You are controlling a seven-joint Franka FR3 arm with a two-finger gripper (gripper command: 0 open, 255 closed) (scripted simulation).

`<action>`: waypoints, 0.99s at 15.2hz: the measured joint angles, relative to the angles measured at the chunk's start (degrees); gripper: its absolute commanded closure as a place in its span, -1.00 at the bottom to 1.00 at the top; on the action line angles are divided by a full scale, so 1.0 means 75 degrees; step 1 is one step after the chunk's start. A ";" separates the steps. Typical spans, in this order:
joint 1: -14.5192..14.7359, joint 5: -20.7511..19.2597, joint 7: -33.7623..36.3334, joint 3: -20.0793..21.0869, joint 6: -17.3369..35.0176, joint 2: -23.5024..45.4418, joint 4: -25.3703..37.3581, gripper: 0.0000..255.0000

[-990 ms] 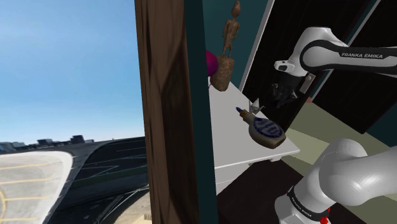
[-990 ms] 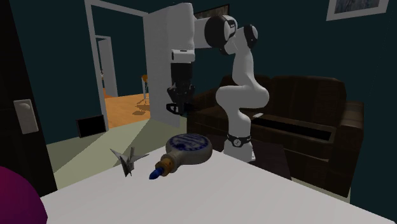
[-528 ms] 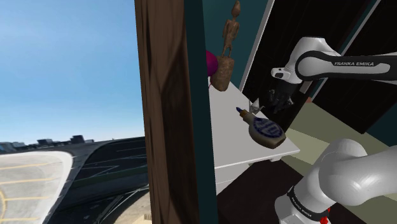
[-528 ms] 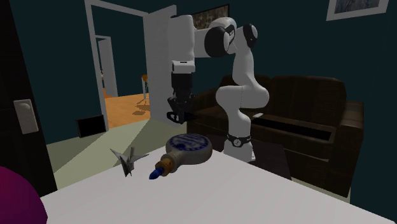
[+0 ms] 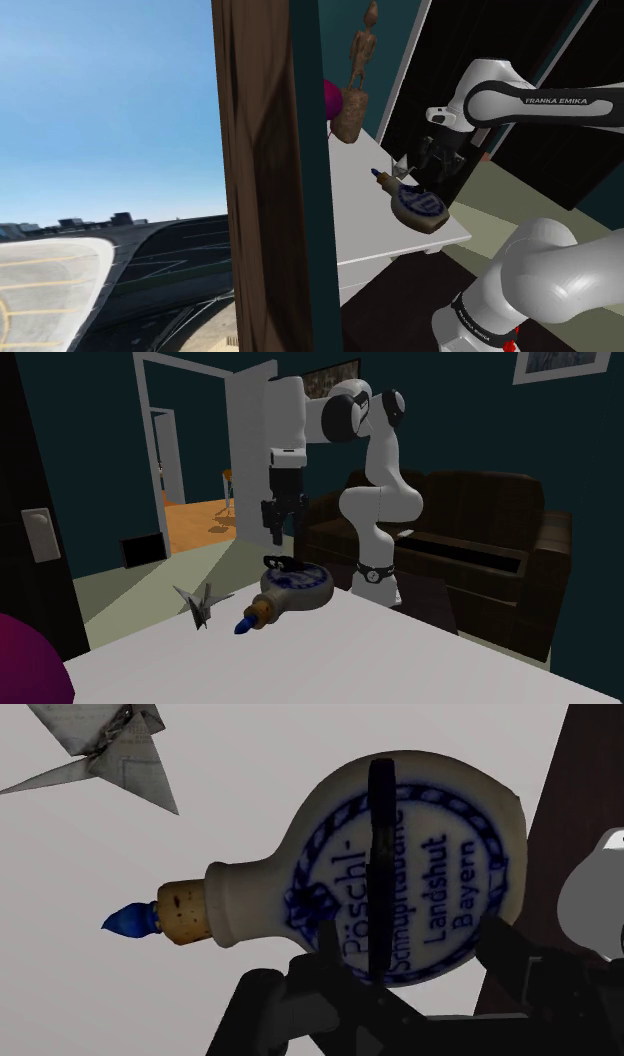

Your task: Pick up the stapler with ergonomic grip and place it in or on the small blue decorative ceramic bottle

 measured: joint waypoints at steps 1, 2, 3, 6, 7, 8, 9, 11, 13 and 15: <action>0.0000 0.0000 0.0000 0.0000 0.0000 0.0000 0.0000 -1.00; 0.0000 0.0000 0.0000 0.0000 0.0000 0.0000 0.0000 -1.00; 0.0000 0.0000 0.0000 0.0000 0.0000 0.0000 0.0000 -1.00; 0.0032 0.0086 -0.0008 0.0102 -0.0303 -0.0044 0.0265 -1.00; 0.0049 0.0136 -0.0017 0.0163 -0.0502 -0.0066 0.0444 -1.00; 0.0025 0.0173 -0.0040 0.0256 -0.0796 -0.0192 0.0621 -1.00; 0.0053 0.0215 -0.0035 0.0289 -0.0893 -0.0165 0.0738 -1.00; 0.0064 0.0238 -0.0040 0.0311 -0.0973 -0.0162 0.0812 -1.00; 0.0067 0.0243 -0.0044 0.0314 -0.0995 -0.0158 0.0836 -1.00; 0.0067 0.0244 -0.0044 0.0316 -0.1001 -0.0159 0.0839 -1.00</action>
